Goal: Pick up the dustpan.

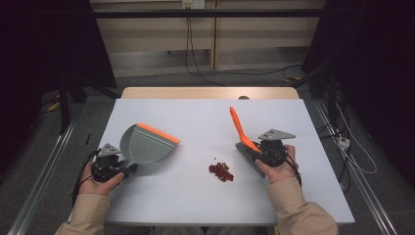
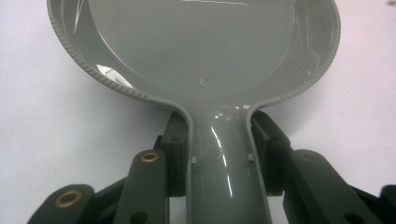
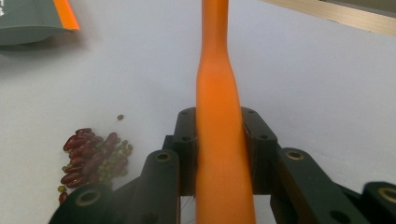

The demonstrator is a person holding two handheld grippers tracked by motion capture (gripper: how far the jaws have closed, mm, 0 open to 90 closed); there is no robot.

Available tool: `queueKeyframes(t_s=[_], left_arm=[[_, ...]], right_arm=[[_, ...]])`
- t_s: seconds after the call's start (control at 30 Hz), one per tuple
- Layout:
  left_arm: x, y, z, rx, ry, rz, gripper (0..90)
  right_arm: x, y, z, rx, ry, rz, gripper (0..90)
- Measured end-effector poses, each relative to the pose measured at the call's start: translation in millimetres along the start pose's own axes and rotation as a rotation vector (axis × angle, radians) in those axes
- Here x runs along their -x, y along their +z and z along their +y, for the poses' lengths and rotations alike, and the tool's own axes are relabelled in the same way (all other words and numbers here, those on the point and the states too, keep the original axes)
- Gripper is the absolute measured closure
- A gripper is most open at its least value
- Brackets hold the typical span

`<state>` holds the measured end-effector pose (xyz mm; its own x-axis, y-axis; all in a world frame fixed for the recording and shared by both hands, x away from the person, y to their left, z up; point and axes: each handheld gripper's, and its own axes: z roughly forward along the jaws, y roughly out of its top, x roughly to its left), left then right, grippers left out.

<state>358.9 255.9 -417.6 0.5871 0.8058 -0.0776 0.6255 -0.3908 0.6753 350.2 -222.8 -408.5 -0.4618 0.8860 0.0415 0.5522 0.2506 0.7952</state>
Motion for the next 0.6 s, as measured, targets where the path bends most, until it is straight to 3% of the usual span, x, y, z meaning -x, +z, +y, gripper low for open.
queueKeyframes(t_s=[0.07,0.23,0.5,0.6], left_arm=[[3.6,-4.0,1.6,0.015,0.012,-0.035,63.2],[15.1,-5.8,4.9,0.018,0.088,-0.117,63.1],[40.8,-2.4,7.2,-0.023,0.227,-0.214,63.1],[49.3,-1.0,6.6,-0.030,0.253,-0.253,63.1]], right_arm=[[0.0,0.1,0.6,0.001,-0.002,-0.003,71.2],[1.1,1.0,1.1,0.001,0.007,-0.012,71.2],[-0.3,2.0,2.1,0.002,0.020,-0.012,71.2],[-1.9,2.7,2.7,0.007,0.019,-0.017,71.2]])
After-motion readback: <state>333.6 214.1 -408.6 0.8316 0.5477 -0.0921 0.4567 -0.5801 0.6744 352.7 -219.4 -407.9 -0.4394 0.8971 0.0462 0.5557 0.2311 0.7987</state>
